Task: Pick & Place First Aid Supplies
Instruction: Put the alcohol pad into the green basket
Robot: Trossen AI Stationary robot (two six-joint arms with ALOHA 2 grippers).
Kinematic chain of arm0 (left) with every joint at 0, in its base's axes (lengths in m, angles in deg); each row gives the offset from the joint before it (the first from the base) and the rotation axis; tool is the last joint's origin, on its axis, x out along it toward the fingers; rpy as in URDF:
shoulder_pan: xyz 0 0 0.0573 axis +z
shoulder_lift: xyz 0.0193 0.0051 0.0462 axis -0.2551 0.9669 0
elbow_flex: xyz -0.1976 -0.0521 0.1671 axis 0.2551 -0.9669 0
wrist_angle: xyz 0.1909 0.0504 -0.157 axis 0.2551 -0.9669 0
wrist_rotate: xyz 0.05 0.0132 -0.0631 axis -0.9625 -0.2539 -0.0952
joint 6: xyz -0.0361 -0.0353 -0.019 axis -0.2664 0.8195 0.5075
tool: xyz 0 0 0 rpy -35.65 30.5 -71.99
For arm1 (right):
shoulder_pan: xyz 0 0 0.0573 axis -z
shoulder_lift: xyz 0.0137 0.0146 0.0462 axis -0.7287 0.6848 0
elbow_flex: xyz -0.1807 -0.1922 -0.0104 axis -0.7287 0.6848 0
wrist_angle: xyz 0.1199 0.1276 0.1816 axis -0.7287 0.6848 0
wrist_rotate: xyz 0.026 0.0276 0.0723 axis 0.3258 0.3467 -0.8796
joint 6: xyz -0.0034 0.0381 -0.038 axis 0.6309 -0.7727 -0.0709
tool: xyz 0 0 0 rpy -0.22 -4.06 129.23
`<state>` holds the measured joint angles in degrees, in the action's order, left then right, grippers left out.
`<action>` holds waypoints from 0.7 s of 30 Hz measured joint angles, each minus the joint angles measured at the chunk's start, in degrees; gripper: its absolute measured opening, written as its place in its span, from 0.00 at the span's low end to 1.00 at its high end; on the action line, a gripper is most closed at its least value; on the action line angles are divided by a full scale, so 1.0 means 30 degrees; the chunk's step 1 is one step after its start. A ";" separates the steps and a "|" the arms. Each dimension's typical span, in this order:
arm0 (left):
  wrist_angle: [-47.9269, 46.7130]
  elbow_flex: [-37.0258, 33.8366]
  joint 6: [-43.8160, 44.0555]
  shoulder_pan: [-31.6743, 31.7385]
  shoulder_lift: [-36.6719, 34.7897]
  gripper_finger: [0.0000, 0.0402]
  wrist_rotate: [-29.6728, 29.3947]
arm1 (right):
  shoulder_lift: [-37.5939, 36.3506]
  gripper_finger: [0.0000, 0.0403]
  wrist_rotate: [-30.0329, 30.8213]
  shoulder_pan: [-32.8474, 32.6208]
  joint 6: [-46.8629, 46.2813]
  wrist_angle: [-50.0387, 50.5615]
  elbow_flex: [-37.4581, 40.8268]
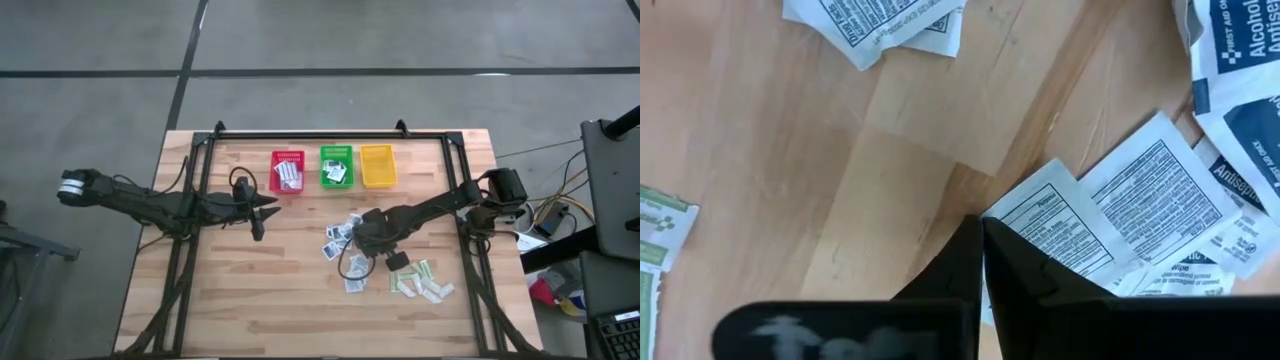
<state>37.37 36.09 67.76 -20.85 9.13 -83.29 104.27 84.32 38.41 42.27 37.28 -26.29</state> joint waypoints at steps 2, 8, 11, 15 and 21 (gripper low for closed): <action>0.0004 0.0005 0.0002 0.0003 0.0000 0.33 -0.0002 | -0.0165 0.02 -0.0297 0.0019 -0.0192 0.0212 -0.0213; 0.0016 0.0000 0.0015 -0.0004 0.0000 0.33 0.0005 | -0.0997 0.02 -0.0466 0.0113 -0.0296 0.0644 -0.1480; 0.0015 0.0000 0.0015 -0.0001 0.0000 0.33 0.0001 | -0.0932 0.02 -0.0609 0.0183 -0.0165 0.1038 -0.2073; 0.0016 0.0000 0.0148 -0.0004 0.0000 0.33 0.0003 | -0.0997 0.02 -0.0851 0.0317 -0.0085 0.1152 -0.2959; 0.0016 0.0000 0.0335 -0.0004 0.0000 0.33 0.0006 | -0.1003 0.02 -0.0915 0.0966 0.0364 0.1280 -0.4429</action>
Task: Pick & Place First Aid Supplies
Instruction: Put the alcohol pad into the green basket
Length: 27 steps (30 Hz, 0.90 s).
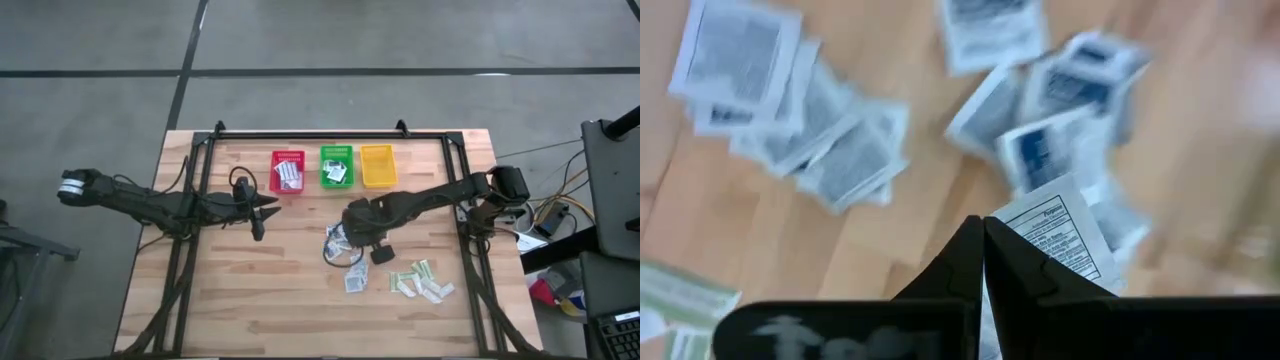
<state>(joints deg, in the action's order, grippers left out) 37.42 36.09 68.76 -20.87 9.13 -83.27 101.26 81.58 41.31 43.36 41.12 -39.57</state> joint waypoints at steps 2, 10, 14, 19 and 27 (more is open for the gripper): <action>0.0000 0.0003 0.0015 0.0000 0.0004 0.33 0.0000 | -0.0001 0.02 0.0007 0.0502 0.0220 0.0024 -0.0518; -0.0005 0.0000 0.0029 0.0007 0.0000 0.33 0.0000 | -0.0008 0.02 -0.0204 0.3311 0.1929 -0.0080 -0.3621; -0.0005 0.0000 0.0029 0.0000 0.0000 0.33 0.0000 | -0.0016 0.02 -0.2984 0.5176 0.2021 -0.0080 -0.5268; -0.0007 0.0002 -0.0077 0.0002 0.0000 0.33 0.0000 | -0.0030 0.02 -0.4805 0.7410 0.2244 -0.0138 -0.6743; -0.0007 0.0000 -0.0401 0.0000 0.0000 0.33 0.0000 | 0.0574 0.02 -0.5200 0.9563 0.2939 -0.1385 -0.7765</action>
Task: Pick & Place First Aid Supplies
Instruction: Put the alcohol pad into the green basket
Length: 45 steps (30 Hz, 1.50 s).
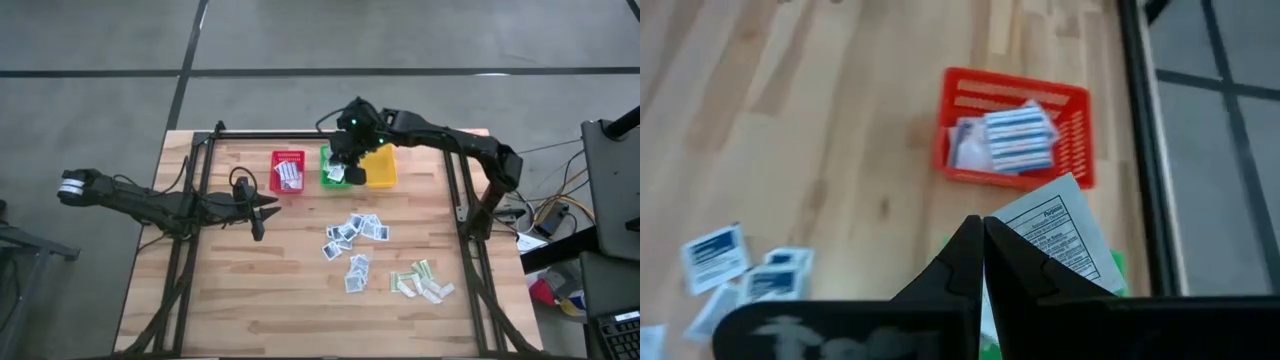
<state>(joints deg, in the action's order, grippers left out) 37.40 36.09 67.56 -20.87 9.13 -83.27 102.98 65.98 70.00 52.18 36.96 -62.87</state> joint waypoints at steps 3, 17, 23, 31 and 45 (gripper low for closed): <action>0.0003 0.0000 0.0000 0.0006 0.0000 0.33 0.0000 | 0.0926 0.02 -0.0005 0.0370 0.0047 -0.0041 -0.0134; 0.0087 0.0007 0.0036 0.0000 0.0004 0.33 0.0000 | 0.5532 0.02 0.0151 0.0904 -0.1027 -0.0178 -0.0316; 0.0083 0.0001 0.0051 0.0005 0.0003 0.33 0.0000 | 0.6878 0.02 0.1036 0.0895 -0.1166 -0.0046 -0.1129; 0.0080 0.0006 0.0022 0.0006 0.0006 0.33 0.0000 | 0.7046 0.02 0.3222 0.0991 -0.0073 0.1994 -0.2411; 0.0060 0.0005 -0.0210 0.0005 0.0005 0.33 0.0000 | 0.7097 0.02 0.3064 0.0999 -0.0115 0.2013 -0.1859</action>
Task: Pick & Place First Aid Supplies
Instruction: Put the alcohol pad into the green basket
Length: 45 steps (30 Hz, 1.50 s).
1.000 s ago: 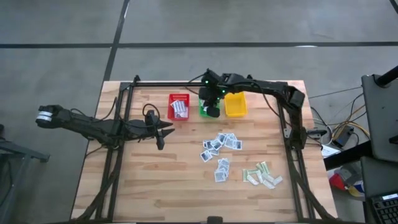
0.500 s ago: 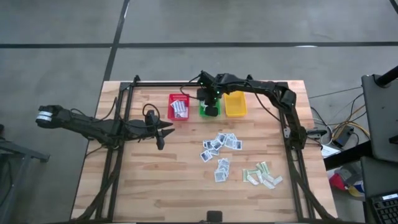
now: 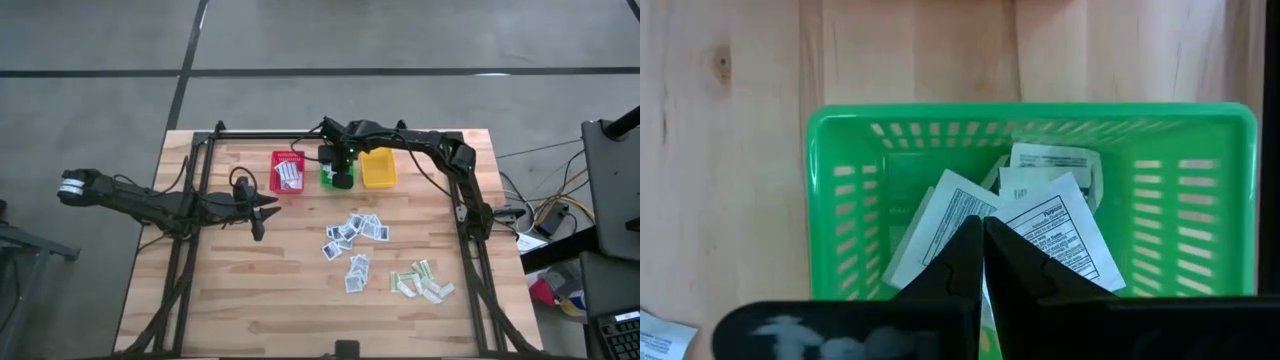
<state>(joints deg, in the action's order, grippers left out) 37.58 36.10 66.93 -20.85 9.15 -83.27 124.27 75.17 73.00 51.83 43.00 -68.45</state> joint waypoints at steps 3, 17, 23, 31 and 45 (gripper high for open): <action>0.0006 -0.0006 0.0000 0.0002 0.0002 0.33 0.0000 | 0.0000 0.02 -0.0063 0.0007 -0.0009 -0.0015 -0.0110; 0.0006 -0.0006 0.0049 -0.0005 -0.0005 0.33 0.0007 | -0.0029 0.27 -0.0444 -0.0007 -0.1048 0.0242 -0.0507; 0.0006 0.0000 0.0049 0.0002 -0.0001 0.33 0.0007 | -0.0581 0.27 -0.0463 -0.0560 -0.3262 0.4987 -0.3120; -0.0123 -0.0002 -0.0101 -0.0002 0.0002 0.33 0.0010 | -0.1852 0.16 -0.1653 -0.2707 -0.3809 1.3789 -0.4591; -0.1481 0.0002 -0.1080 -0.0006 0.0002 0.33 0.0015 | -0.9996 0.12 -0.1132 -0.6965 -1.2231 1.0079 0.4892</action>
<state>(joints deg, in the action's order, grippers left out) 33.13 36.11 63.69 -20.87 9.15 -83.23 94.29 71.77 52.10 15.14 73.24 -53.77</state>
